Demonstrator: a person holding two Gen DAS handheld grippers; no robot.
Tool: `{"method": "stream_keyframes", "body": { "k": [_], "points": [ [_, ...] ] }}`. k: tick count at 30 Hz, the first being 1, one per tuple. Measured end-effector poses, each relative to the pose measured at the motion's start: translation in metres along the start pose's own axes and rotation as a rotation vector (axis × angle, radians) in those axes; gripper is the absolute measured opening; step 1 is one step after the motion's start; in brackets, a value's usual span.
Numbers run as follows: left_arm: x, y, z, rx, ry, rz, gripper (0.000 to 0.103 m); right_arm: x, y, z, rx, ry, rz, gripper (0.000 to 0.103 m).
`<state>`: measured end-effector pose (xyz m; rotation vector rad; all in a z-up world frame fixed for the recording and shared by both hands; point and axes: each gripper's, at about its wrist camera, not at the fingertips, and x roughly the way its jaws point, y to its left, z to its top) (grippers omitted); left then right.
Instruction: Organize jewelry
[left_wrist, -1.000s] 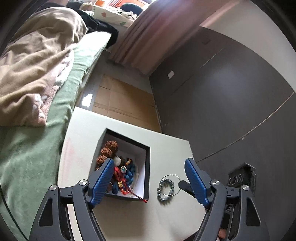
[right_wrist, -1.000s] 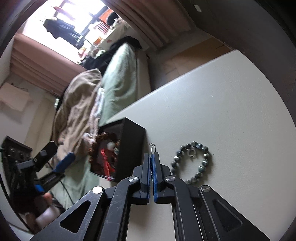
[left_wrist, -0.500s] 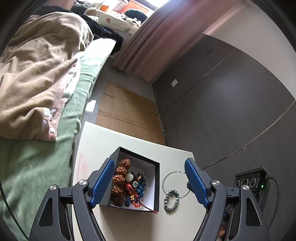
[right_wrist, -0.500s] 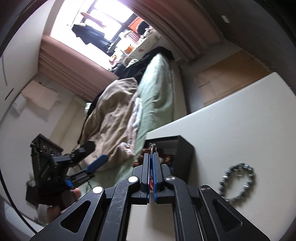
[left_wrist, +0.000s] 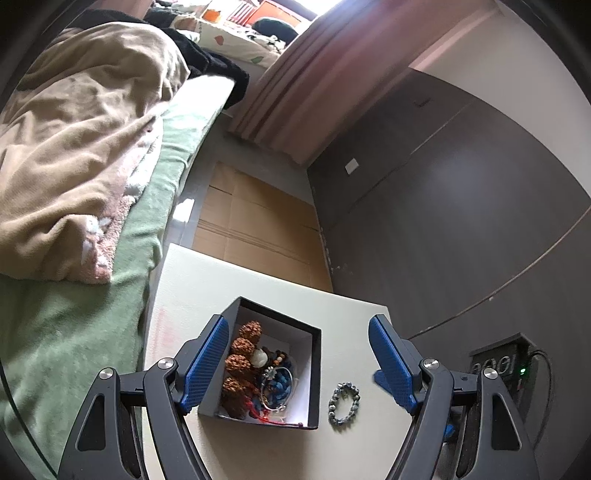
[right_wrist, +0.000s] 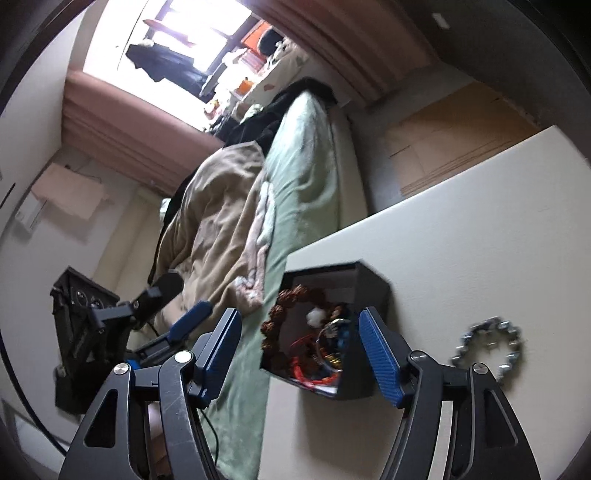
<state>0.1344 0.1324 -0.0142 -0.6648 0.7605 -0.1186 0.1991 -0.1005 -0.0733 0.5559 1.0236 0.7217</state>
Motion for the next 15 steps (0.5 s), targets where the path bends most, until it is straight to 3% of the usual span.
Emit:
{"method": "stream_keyframes", "body": {
  "k": [2, 7, 10, 15],
  "points": [
    [0.002, -0.005, -0.004, 0.011, 0.007, 0.002, 0.079, -0.013, -0.004, 0.001, 0.001, -0.024, -0.023, 0.083],
    [0.008, -0.019, -0.017, 0.044, 0.028, 0.010, 0.079, -0.040, -0.015, 0.001, 0.002, -0.057, -0.090, 0.086],
    [0.011, -0.032, -0.027, 0.077, 0.039, 0.005, 0.079, -0.052, -0.022, -0.001, 0.000, -0.074, -0.138, 0.097],
    [0.021, -0.051, -0.045, 0.132, 0.069, 0.009, 0.079, -0.073, -0.036, -0.005, 0.017, -0.078, -0.220, 0.097]
  ]
}}
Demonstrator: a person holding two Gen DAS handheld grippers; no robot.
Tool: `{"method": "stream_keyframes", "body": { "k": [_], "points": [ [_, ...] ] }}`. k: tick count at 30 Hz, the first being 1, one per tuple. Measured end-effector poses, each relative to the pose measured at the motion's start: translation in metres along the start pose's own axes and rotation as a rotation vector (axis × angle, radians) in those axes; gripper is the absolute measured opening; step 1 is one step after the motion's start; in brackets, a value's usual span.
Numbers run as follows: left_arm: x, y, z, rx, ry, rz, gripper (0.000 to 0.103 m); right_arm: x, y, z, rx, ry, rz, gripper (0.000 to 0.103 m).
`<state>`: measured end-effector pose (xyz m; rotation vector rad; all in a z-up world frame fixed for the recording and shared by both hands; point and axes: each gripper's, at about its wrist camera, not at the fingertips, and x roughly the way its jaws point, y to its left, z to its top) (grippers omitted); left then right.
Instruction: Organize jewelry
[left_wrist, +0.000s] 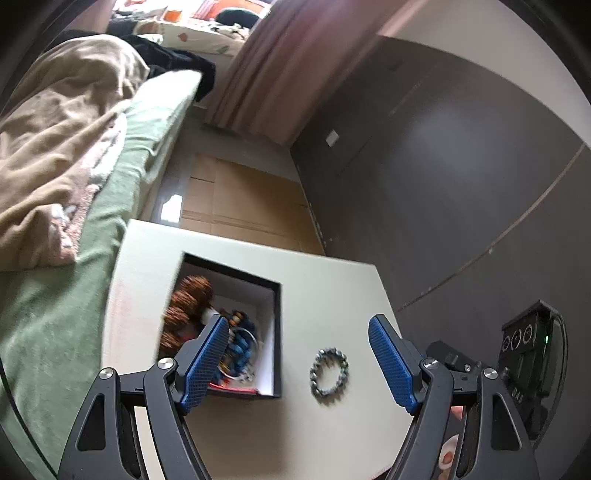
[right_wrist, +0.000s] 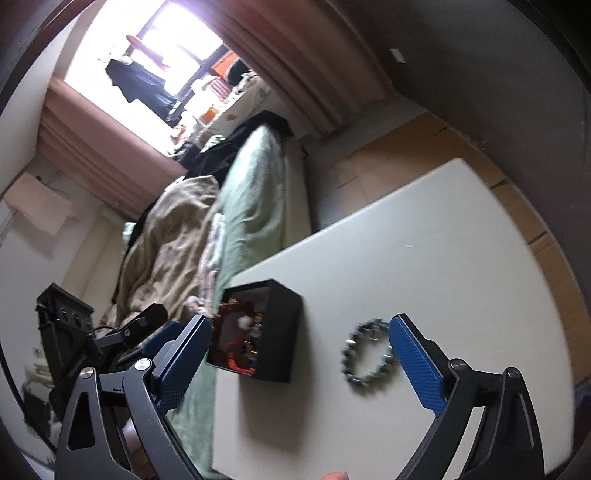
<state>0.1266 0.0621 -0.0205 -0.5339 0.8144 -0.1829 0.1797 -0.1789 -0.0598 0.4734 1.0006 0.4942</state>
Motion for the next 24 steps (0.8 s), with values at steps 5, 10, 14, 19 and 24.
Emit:
{"method": "stream_keyframes", "body": {
  "k": [5, 10, 14, 19, 24],
  "points": [
    [0.014, -0.024, -0.015, 0.065, 0.031, 0.007, 0.079, -0.010, -0.024, -0.004, 0.063, 0.032, -0.060, 0.097],
    [0.033, -0.047, -0.031, 0.140, 0.067, 0.027, 0.078, -0.019, -0.044, -0.008, 0.107, 0.049, -0.138, 0.097],
    [0.048, -0.061, -0.043, 0.196, 0.099, 0.040, 0.073, -0.027, -0.065, -0.011, 0.157, 0.082, -0.221, 0.097],
    [0.072, -0.075, -0.062, 0.253, 0.140, 0.075, 0.067, -0.055, -0.083, -0.010, 0.188, 0.034, -0.226, 0.097],
    [0.093, -0.083, -0.074, 0.277, 0.171, 0.115, 0.063, -0.071, -0.093, -0.008, 0.186, 0.018, -0.234, 0.097]
  ]
}}
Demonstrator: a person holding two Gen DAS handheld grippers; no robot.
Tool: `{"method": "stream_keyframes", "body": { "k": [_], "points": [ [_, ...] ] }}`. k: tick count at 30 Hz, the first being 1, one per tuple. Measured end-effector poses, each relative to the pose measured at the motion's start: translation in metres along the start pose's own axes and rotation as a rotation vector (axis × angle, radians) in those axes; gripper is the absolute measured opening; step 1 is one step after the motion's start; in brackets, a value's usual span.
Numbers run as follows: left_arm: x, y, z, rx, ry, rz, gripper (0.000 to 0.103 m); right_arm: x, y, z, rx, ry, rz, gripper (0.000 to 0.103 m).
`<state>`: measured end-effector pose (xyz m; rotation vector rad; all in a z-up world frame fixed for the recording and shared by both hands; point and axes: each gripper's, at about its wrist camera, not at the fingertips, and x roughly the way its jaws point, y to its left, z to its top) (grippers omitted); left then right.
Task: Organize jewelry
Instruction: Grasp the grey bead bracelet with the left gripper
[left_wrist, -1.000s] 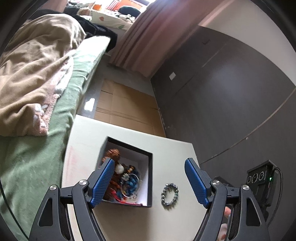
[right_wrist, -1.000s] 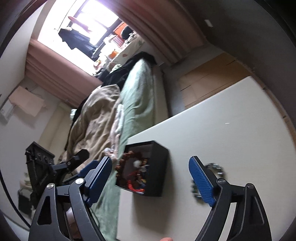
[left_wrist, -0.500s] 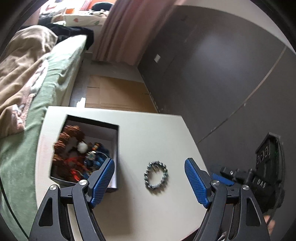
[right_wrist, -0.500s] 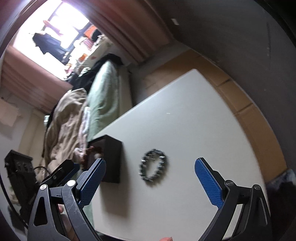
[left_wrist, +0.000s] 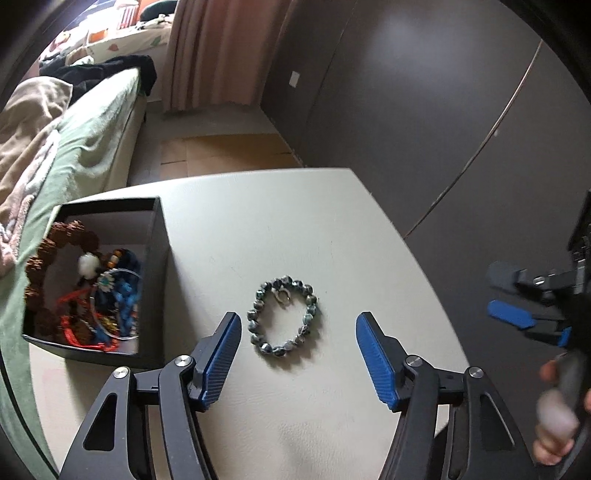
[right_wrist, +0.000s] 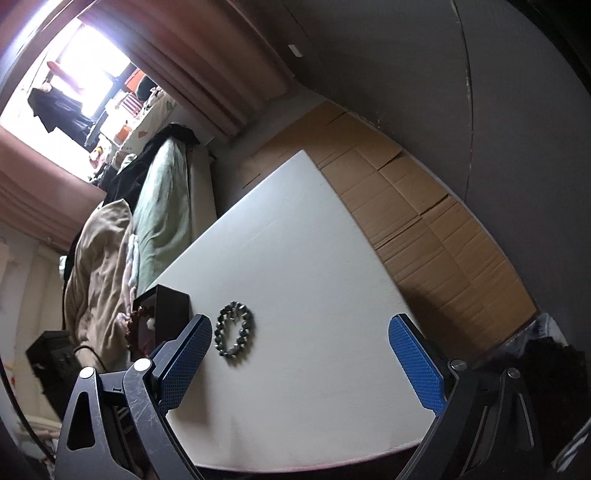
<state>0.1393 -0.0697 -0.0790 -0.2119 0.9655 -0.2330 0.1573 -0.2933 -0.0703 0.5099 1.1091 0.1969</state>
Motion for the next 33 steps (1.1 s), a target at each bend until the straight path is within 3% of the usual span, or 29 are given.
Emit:
{"method": "stream_keyframes", "body": {
  "k": [12, 15, 16, 17, 18, 19, 20, 22, 33],
  "points": [
    [0.050, -0.019, -0.010, 0.076, 0.106, 0.075, 0.061, -0.009, -0.013, 0.008, -0.001, -0.013, -0.029, 0.097],
    [0.054, -0.025, -0.012, 0.113, 0.100, 0.109, 0.059, -0.007, -0.011, 0.008, -0.008, -0.009, -0.032, 0.097],
    [0.054, -0.026, -0.013, 0.125, 0.098, 0.119, 0.056, -0.006, -0.010, 0.008, -0.013, -0.007, -0.033, 0.097],
    [0.054, -0.027, -0.014, 0.133, 0.094, 0.136, 0.043, -0.006, -0.009, 0.008, -0.016, -0.006, -0.033, 0.097],
    [0.053, -0.026, -0.014, 0.140, 0.087, 0.165, 0.024, -0.005, -0.008, 0.008, -0.020, -0.005, -0.033, 0.097],
    [0.053, -0.024, -0.013, 0.133, 0.087, 0.172, 0.016, -0.004, -0.007, 0.008, -0.024, -0.003, -0.033, 0.097],
    [0.053, -0.020, -0.011, 0.115, 0.092, 0.158, 0.009, -0.005, -0.006, 0.007, -0.028, -0.003, -0.033, 0.097],
    [0.051, -0.010, -0.009, 0.062, 0.103, 0.100, 0.009, -0.004, -0.005, 0.006, -0.037, -0.001, -0.034, 0.097],
    [0.009, 0.005, 0.005, -0.023, 0.037, -0.010, 0.009, 0.014, 0.014, 0.001, -0.076, 0.030, -0.012, 0.097]
  ]
}}
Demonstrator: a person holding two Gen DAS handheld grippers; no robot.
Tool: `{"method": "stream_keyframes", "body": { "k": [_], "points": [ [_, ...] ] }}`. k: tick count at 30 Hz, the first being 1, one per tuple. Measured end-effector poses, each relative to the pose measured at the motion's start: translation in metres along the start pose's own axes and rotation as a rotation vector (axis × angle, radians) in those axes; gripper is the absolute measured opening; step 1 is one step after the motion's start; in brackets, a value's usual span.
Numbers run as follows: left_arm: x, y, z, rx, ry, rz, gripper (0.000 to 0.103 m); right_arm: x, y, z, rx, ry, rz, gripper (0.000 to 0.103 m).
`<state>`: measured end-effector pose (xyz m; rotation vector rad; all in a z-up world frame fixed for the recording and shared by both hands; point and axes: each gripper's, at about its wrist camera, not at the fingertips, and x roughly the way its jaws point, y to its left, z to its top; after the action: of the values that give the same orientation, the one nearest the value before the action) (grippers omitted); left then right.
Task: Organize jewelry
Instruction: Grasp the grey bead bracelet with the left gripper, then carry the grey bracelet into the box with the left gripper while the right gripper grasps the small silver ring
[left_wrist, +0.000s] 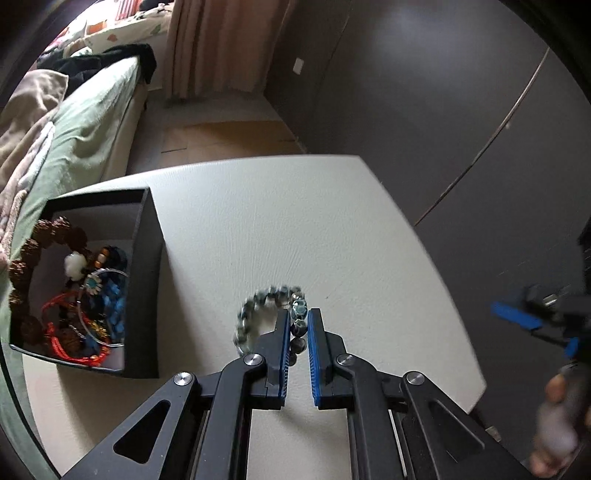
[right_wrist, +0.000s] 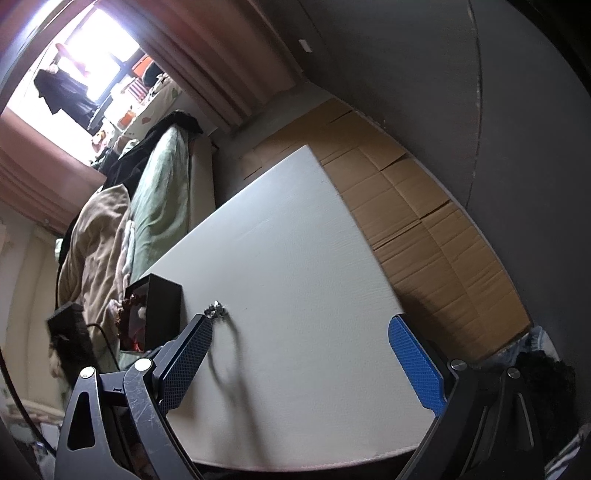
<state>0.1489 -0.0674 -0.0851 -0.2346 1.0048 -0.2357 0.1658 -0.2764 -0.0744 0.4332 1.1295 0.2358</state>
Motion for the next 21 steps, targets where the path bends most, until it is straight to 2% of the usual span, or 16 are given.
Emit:
{"method": "stream_keyframes", "body": {
  "k": [8, 18, 21],
  "points": [
    [-0.030, 0.014, 0.012, -0.050, -0.051, -0.064, 0.009, 0.025, 0.022, -0.005, -0.040, 0.045, 0.008, 0.080],
    [-0.063, 0.041, 0.025, -0.118, -0.123, -0.089, 0.009, 0.052, 0.048, -0.009, -0.093, 0.081, 0.008, 0.069],
    [-0.071, 0.051, 0.028, -0.145, -0.140, -0.096, 0.009, 0.060, 0.055, -0.009, -0.110, 0.091, 0.012, 0.059]
  ]
}}
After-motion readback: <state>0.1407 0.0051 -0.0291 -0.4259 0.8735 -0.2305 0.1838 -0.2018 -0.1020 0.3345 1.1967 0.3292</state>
